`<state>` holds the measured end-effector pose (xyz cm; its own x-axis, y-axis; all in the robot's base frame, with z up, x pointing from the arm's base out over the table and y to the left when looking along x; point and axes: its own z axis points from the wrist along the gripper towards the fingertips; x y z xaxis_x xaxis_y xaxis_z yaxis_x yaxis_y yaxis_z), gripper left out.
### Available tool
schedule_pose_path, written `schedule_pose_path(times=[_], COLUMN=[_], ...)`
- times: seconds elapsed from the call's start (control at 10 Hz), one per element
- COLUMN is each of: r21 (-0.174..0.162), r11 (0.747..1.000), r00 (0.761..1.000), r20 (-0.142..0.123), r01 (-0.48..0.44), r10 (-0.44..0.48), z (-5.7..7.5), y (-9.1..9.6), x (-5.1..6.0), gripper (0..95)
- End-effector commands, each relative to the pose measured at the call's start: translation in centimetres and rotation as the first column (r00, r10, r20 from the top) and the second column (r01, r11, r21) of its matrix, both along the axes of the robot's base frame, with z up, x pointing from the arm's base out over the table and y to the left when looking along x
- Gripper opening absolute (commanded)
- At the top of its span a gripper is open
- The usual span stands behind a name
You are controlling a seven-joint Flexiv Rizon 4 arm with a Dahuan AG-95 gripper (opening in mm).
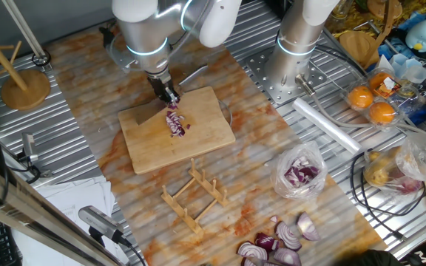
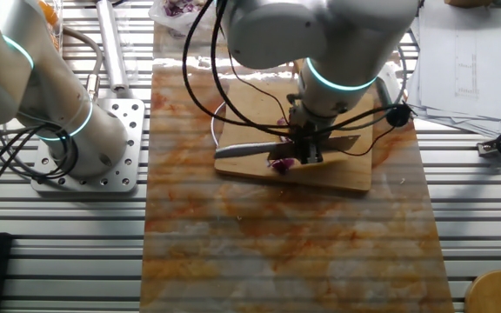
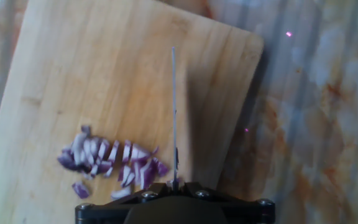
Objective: Chop the onions
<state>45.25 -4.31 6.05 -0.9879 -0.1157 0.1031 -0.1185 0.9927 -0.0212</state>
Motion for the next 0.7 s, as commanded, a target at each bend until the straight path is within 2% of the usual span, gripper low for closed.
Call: schedule_pose_path(times=[0.1, 0.2, 0.3, 0.4, 0.7], r21=[0.027, 0.026, -0.015, 0.007, -0.001], r11=[0.958, 0.931, 0.931, 0.933, 0.942], r00=[0.957, 0.928, 0.927, 0.929, 0.939], r20=[0.041, 0.072, 0.092, 0.091, 0.073], r01=[0.285, 0.365, 0.365, 0.359, 0.337], r10=[-0.286, -0.366, -0.362, -0.359, -0.336], z=[0.12, 0.12, 0.12, 0.12, 0.12], y=[-0.04, -0.04, -0.04, -0.04, -0.04], x=[0.01, 0.01, 0.01, 0.01, 0.01], gripper=[0.0, 0.0, 0.0, 0.0, 0.0])
